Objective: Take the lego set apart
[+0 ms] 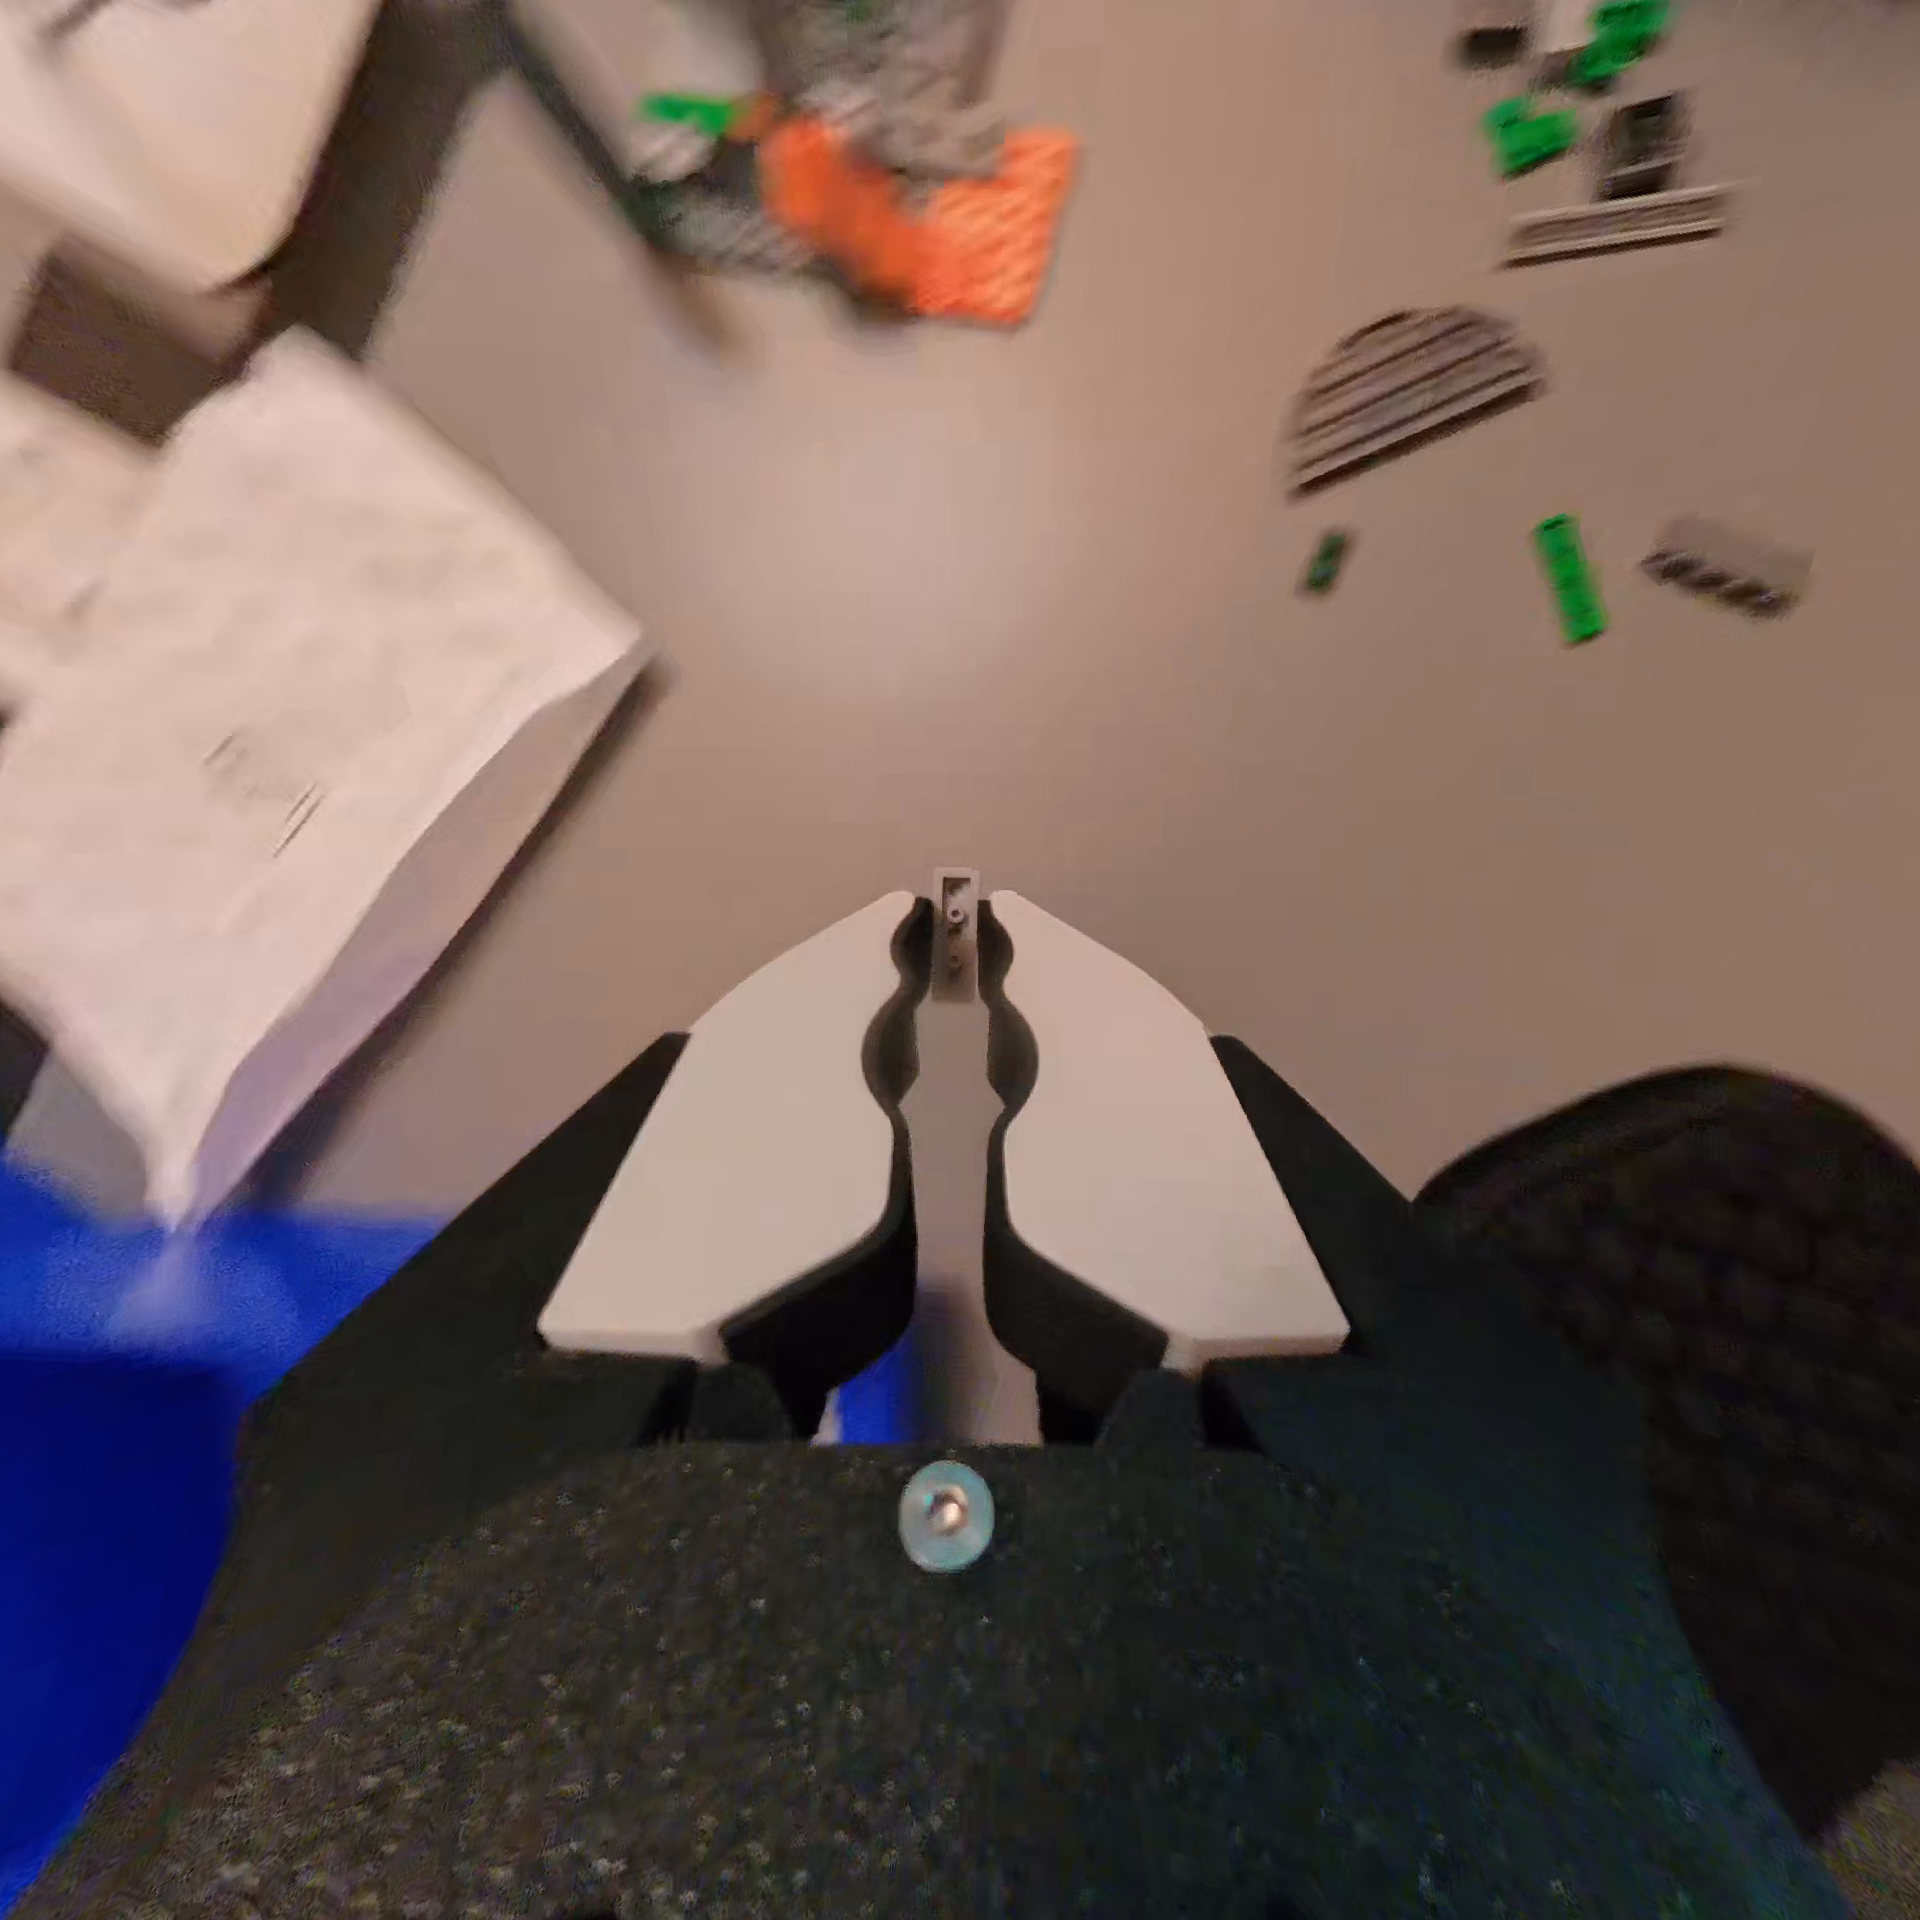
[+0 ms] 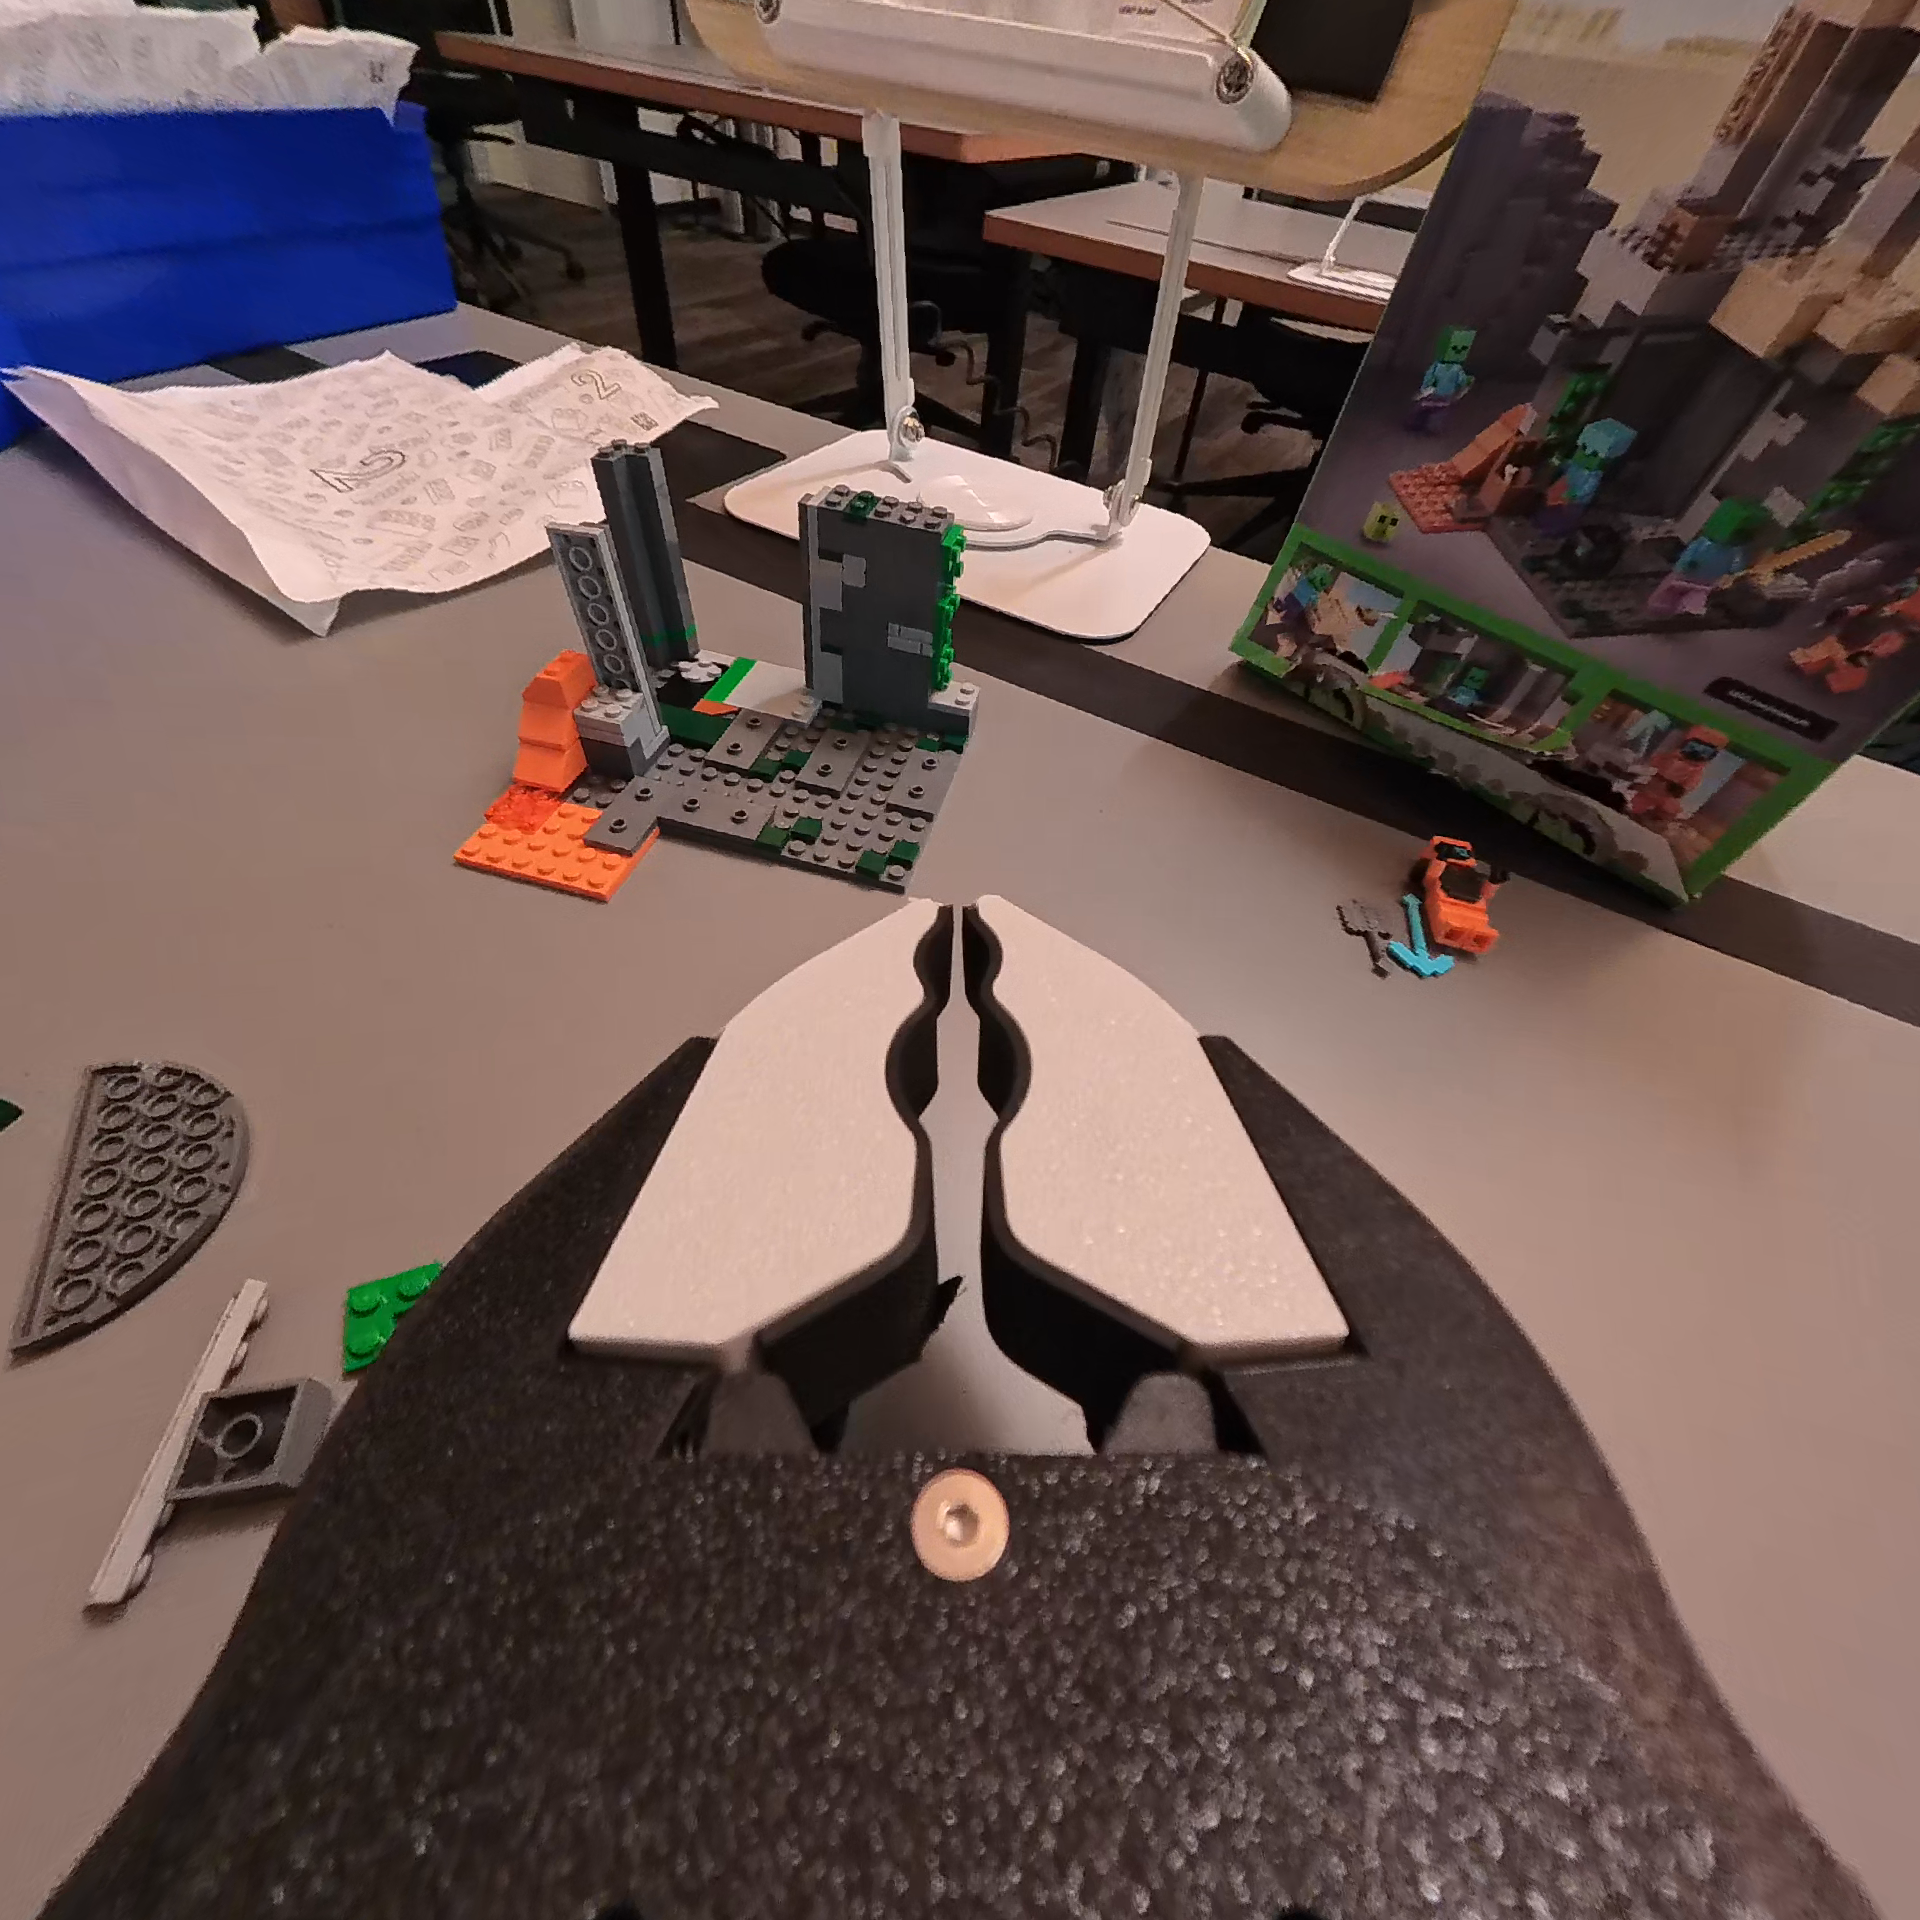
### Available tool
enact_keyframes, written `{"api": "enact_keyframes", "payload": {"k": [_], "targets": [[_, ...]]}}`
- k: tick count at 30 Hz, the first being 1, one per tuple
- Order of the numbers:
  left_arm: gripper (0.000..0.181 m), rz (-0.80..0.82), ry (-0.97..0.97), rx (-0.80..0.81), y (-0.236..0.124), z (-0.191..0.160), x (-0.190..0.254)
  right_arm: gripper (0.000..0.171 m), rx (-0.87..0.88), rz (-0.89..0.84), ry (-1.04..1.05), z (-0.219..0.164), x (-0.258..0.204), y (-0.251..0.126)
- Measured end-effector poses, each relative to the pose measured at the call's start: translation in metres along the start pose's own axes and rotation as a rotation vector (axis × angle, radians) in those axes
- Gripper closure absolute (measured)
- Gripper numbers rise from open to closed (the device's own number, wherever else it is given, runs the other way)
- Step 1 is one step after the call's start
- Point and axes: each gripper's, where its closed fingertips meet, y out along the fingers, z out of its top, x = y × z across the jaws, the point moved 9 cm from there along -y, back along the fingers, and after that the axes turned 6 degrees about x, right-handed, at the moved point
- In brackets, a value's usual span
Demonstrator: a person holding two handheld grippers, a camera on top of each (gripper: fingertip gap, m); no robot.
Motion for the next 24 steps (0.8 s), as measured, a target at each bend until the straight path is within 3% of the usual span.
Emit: {"api": "enact_keyframes", "payload": {"k": [3, 5, 7, 11, 14, 17, 21, 24], "targets": [[0.173, 0.185, -0.150, -0.061, -0.056, -0.042, -0.048, 0.170, -0.006, 0.010, -0.001, -0.001, -0.003, 0.002], [0.173, 0.215, -0.281, -0.108, -0.071, -0.076, -0.070, 0.170, -0.003, 0.015, -0.008, 0.000, -0.005, 0.002], [0.172, 0.204, -0.370, -0.119, -0.069, -0.105, -0.078, 0.170, 0.000, 0.018, -0.011, 0.002, -0.007, 0.001], [0.145, 0.197, -0.415, -0.147, -0.051, -0.136, -0.074, 0.170, -0.006, 0.018, -0.012, 0.001, -0.009, 0.001], [0.136, 0.187, -0.397, -0.099, -0.050, -0.135, -0.065, 0.170, -0.013, 0.018, -0.010, 0.000, -0.010, 0.001], [0.143, 0.173, -0.363, -0.018, -0.060, -0.122, -0.054, 0.170, -0.016, 0.018, -0.016, 0.000, -0.011, 0.001], [0.151, 0.045, -0.231, 0.186, -0.064, -0.072, -0.006, 0.170, -0.022, 0.021, -0.013, -0.002, -0.011, 0.002], [0.156, -0.043, -0.124, 0.223, -0.031, -0.038, 0.039, 0.170, -0.025, 0.029, -0.021, -0.002, -0.013, 0.002]]}}
